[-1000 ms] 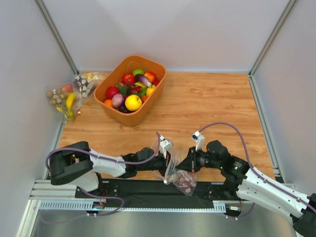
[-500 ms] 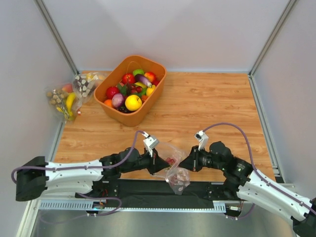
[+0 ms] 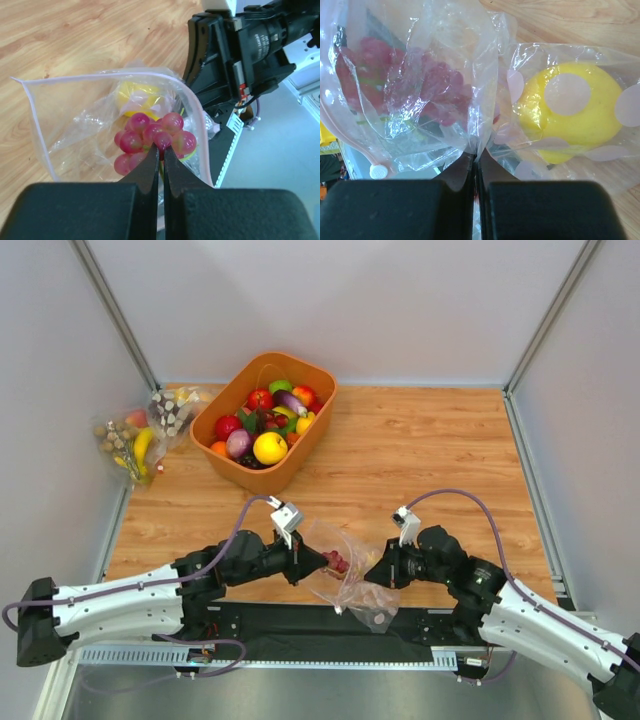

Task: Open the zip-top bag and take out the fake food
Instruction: Pick up the fake fruit from the zipper food storage bag, then place the fake fruit in the bin.

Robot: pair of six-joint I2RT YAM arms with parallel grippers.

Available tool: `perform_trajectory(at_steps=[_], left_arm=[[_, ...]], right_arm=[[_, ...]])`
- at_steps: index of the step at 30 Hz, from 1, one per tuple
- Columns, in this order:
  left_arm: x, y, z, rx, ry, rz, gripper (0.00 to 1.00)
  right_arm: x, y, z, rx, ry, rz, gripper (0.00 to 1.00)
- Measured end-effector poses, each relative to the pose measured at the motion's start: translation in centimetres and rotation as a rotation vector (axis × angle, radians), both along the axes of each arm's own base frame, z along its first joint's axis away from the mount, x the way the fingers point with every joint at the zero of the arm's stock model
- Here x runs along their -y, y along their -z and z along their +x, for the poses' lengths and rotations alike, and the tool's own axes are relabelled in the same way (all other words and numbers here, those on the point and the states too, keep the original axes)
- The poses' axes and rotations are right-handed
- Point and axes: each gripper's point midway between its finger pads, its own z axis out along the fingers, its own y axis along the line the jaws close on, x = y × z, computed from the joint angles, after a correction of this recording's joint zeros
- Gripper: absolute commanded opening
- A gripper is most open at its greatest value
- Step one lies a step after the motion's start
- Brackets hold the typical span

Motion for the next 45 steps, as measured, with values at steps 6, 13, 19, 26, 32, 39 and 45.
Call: perform_trajectory(at_steps=[6,13,19,26,32,39,45], left_arm=[[-1.4,-5.9,0.0,0.066,-0.003,-0.037,0.0],[-5.3,-13.1,0.8,0.169,-0.079,-0.065,0.0],[-7.9,-17.8,4.2,0.279,-0.206,0.029,0.0],[-10.0,-22.0,14.8,0.294,-0.407,0.156,0.0],[-12.4,-22.5,26.9,0.222,-0.58,0.236,0.0],[-14.5,-20.4,36.4,0.167,-0.726,0.315,0.0],[-16.7,-19.3,40.9,0.155,-0.802,0.342,0.83]], right_arm=[[0.1,0.1,0.1,0.002,0.01,-0.008,0.0],[0.2,0.2,0.4,0.007,0.022,-0.014,0.0],[0.2,0.3,0.4,0.006,0.022,-0.015,0.0],[0.2,0.3,0.4,0.006,0.022,-0.015,0.0],[0.2,0.0,0.4,0.015,0.021,-0.005,0.0],[0.1,-0.2,0.2,0.014,0.013,0.002,0.0],[0.1,-0.2,0.1,0.014,0.006,0.003,0.0]])
